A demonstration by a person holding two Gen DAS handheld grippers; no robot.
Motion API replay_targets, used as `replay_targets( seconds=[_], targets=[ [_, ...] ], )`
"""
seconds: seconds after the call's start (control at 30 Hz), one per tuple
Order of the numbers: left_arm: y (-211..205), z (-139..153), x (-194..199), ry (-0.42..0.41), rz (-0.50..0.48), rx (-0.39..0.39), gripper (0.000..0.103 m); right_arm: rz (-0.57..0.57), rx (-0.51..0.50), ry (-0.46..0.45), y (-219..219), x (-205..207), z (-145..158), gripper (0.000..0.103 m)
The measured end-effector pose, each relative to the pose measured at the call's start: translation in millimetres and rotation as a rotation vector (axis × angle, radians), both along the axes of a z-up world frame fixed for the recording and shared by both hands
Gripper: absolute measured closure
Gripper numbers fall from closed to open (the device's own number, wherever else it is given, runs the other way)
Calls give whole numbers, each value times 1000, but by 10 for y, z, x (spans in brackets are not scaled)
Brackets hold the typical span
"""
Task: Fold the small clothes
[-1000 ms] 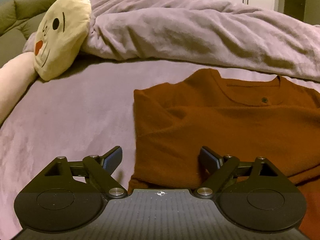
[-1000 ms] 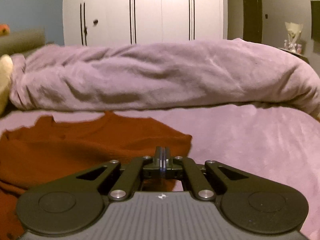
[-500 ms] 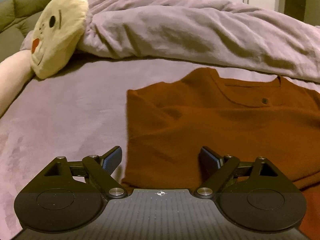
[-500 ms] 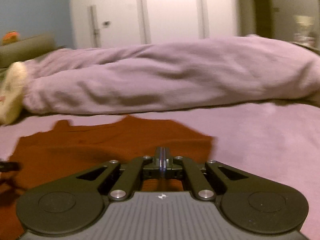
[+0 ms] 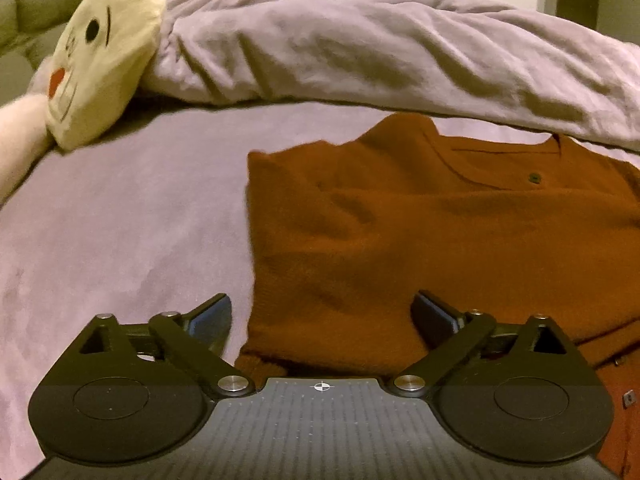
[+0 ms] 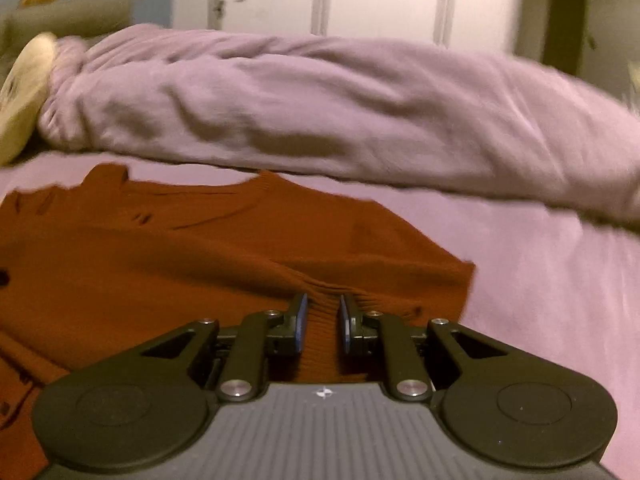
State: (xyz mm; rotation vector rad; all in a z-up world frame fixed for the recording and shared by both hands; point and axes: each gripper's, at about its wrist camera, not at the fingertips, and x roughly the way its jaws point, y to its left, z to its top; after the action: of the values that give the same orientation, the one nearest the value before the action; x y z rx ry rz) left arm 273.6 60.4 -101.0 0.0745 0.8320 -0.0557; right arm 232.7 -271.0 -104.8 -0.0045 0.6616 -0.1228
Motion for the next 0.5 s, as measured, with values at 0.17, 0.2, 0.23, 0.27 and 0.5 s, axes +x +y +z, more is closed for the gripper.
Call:
replay_targets(
  seconds=[0.17,0.2,0.23,0.27,0.5],
  targets=[
    [155,149,-175,46,56,-74,2,-9,89,12,-53,-352,237,83],
    [164,194,-263,38,46,-65,2,-9,106,12,-58,-490,288,80],
    [178,250,-391,26,29,-53,2,-11,122,15,-59,-635,334,77],
    [191,289,-501,21,12,-46,2,-13,142,22,-65,-822,382,71],
    [447,393,-1468,97,-34,-53,2,-61,238,120,-90,-2027,436,53]
  ],
)
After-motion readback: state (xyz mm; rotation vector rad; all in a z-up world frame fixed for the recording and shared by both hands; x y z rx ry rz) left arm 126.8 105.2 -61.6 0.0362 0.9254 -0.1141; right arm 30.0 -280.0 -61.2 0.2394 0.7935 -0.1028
